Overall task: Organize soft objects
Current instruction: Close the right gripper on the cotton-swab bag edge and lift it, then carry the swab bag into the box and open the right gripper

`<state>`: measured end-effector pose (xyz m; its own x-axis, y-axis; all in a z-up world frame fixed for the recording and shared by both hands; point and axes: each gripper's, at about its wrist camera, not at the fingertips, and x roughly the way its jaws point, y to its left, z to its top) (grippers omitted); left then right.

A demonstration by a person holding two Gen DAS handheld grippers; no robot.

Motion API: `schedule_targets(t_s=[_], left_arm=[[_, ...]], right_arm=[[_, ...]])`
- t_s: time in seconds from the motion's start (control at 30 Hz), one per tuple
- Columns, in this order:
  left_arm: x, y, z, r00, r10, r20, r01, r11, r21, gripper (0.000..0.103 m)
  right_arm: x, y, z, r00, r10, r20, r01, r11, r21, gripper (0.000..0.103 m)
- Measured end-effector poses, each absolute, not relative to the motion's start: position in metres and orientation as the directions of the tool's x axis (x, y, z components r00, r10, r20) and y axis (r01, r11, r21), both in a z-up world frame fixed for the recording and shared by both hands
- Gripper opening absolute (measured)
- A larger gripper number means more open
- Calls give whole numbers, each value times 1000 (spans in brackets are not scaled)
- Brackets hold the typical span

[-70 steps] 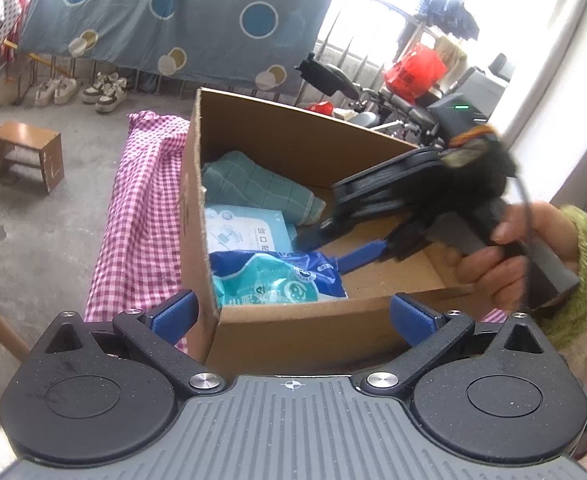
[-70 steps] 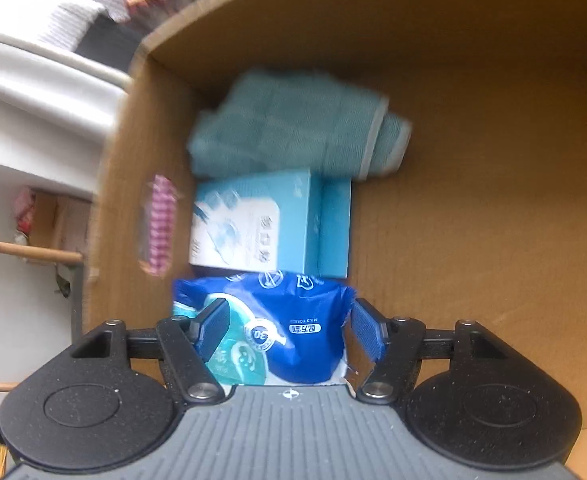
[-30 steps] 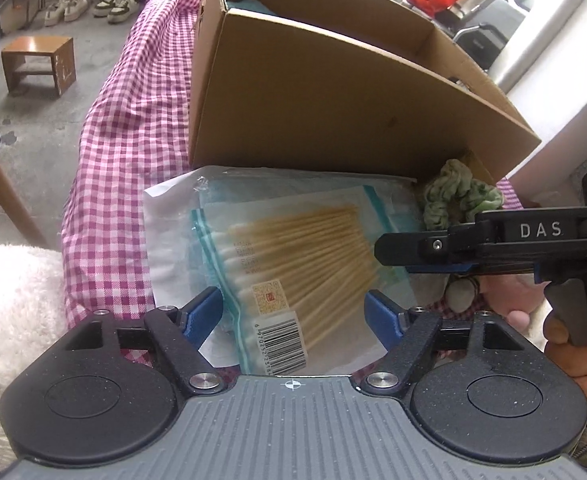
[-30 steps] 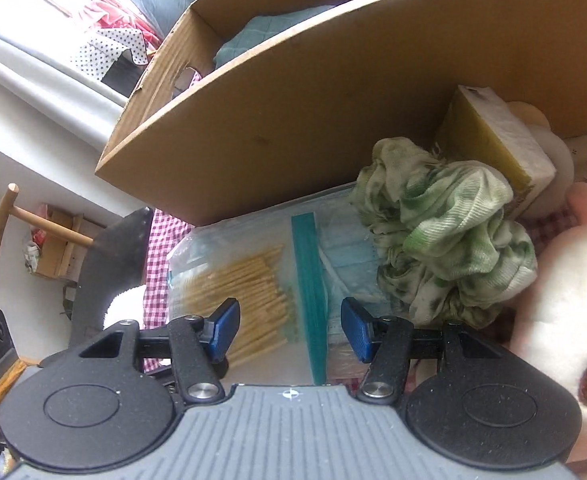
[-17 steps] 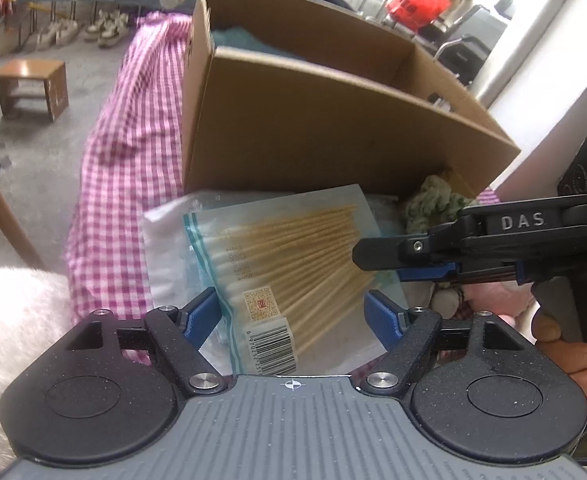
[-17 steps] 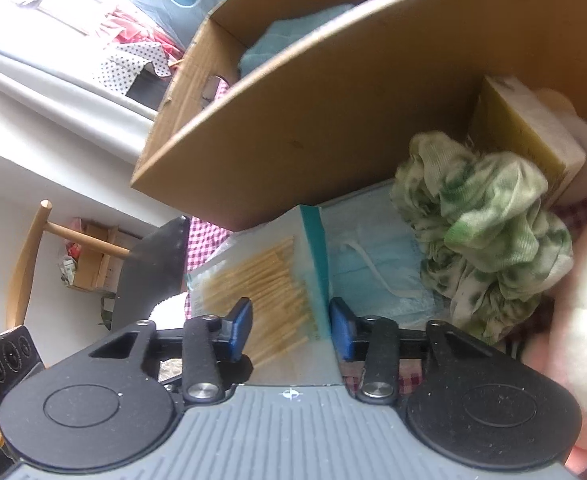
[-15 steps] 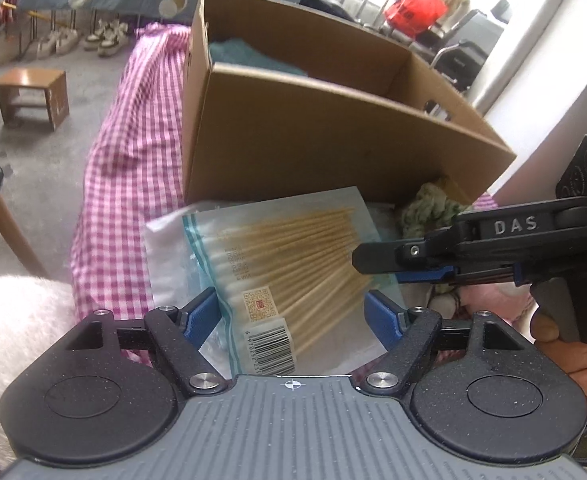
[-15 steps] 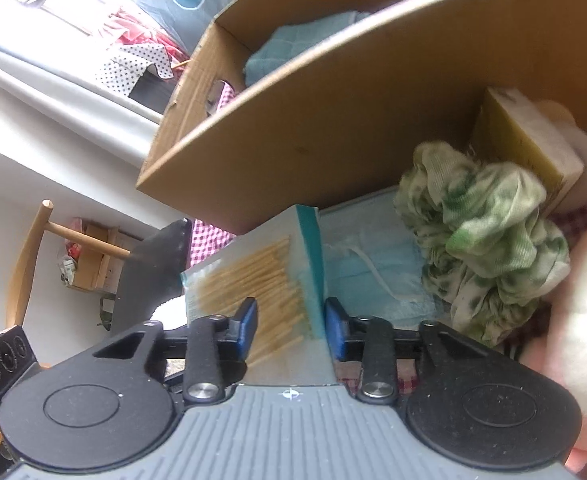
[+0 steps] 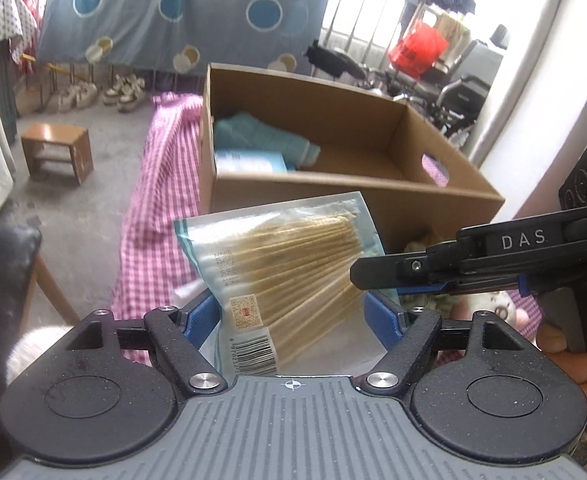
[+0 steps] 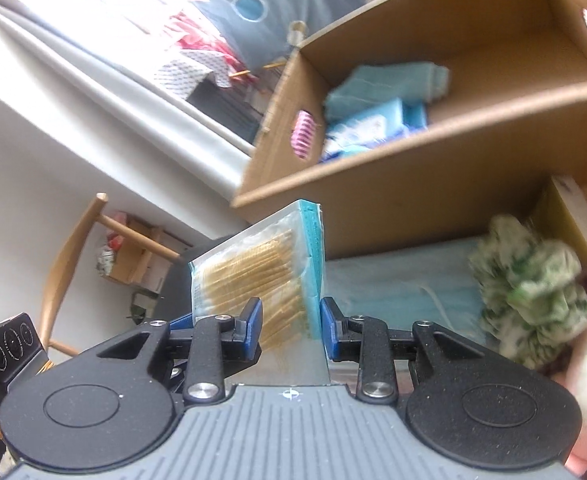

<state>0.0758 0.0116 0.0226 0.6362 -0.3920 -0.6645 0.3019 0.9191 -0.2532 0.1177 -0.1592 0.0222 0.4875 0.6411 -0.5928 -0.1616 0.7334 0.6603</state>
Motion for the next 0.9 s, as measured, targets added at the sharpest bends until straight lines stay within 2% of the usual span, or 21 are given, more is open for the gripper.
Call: schedule_targets(t_s=[0.27,0.57,0.9], left_arm=[[81,-1,53,702,-372,-607,319,927,-198,78],[107,-34,76,728,-411,-549,391,906,-160,78],[167,-81,74,652,-488,-580,474,860,-190,77]], right_arm=[[122,-175,55,534,658,-531,-229,717,658,32],[138,-208,91,605,619,-501,-241,742,626,32],[177,-257,104,644,564,-517,-194,774,603,32]])
